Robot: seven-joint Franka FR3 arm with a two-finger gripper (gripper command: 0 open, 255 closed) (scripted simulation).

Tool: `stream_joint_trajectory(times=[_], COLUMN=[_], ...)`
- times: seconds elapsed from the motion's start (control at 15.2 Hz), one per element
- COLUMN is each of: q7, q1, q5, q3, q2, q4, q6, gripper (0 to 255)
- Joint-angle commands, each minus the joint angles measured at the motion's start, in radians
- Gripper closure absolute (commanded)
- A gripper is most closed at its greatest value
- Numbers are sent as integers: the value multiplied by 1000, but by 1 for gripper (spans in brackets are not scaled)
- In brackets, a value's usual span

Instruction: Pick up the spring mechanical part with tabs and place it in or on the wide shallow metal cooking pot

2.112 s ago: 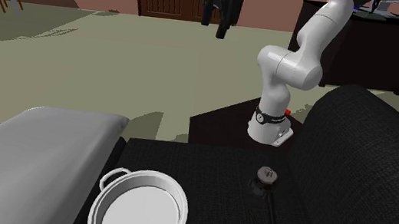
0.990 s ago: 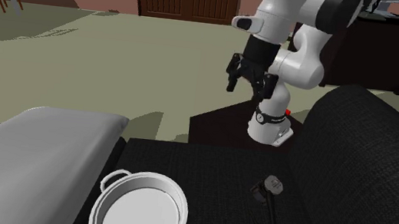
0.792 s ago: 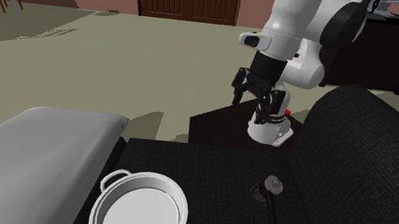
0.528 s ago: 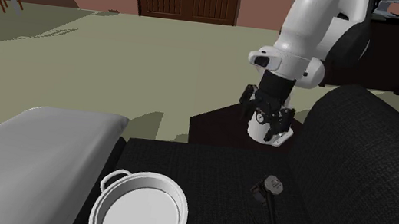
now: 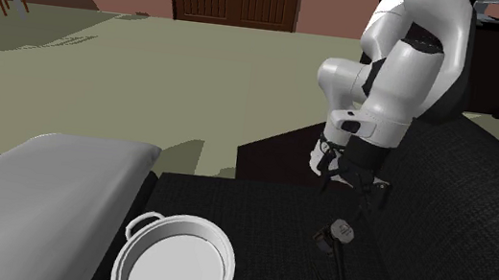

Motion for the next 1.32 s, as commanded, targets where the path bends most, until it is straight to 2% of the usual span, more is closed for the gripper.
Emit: stream_joint_trajectory(times=[0.0, 0.4, 0.92, 0.99, 1.12, 1.19, 1.25], q7=[19, 41, 44, 44, 50, 24, 17], q1=[-5, -67, -64, -61, -50, -37, -51], q5=[2, -30, -34, -31, -26, -16, -25], q3=[28, 81, 78, 76, 77, 49, 47], q2=[52, 193, 194, 190, 174, 156, 169], q4=[2, -3, -3, -7, -5, -21, -9], q6=[57, 206, 207, 205, 187, 184, 185], gripper=[0, 0, 0, 255, 255, 255, 255])
